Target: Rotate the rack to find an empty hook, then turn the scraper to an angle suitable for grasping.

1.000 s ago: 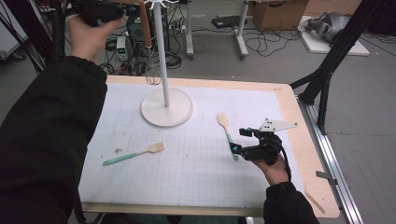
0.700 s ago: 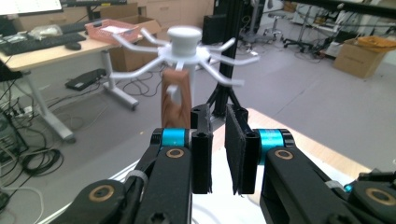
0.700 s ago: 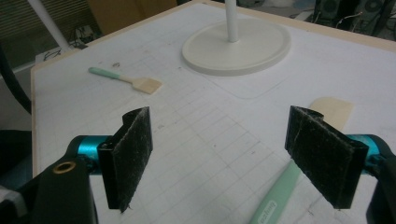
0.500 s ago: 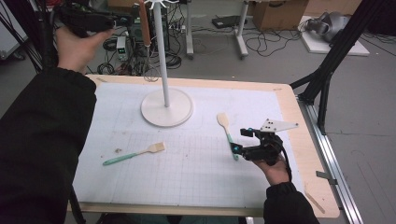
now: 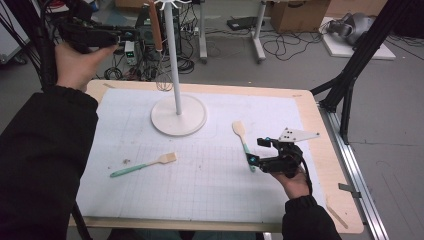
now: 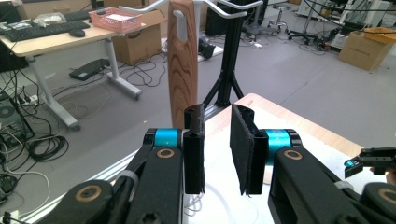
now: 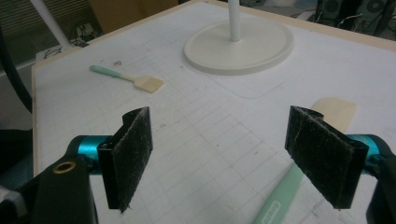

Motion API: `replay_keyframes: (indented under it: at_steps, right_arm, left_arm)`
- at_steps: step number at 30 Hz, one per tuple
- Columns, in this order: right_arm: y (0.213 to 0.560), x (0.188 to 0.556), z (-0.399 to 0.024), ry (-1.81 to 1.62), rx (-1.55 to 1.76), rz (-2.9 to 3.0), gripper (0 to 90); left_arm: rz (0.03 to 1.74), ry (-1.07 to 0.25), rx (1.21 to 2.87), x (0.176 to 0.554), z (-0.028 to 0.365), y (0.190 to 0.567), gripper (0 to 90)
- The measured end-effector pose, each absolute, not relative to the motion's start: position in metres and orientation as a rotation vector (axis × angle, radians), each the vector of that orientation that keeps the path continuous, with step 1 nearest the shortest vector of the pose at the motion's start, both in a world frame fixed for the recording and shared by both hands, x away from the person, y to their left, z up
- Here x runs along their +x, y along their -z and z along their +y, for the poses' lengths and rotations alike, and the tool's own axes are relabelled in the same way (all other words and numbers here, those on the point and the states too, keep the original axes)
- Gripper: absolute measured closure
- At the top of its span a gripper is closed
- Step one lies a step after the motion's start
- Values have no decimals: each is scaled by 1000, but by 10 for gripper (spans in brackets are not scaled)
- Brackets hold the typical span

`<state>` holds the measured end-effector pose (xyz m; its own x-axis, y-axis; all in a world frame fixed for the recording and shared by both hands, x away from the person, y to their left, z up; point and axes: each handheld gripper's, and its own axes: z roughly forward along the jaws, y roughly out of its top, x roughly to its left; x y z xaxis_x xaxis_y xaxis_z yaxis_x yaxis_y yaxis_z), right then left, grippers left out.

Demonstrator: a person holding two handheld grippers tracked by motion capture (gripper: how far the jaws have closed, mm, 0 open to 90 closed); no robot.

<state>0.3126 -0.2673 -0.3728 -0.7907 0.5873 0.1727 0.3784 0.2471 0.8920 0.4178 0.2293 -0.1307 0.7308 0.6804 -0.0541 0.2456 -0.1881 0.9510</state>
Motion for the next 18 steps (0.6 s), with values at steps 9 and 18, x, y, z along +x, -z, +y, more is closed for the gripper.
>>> replay_keyframes:
  at_steps: [9,18]
  right_arm:
    - [374,313,-266,-1558,909,2327,218]
    - [374,311,-264,-1549,905,2333,218]
  left_arm:
    - [718,-462,1773,408,232,142,725]
    - [719,-452,1785,398,236,161,692]
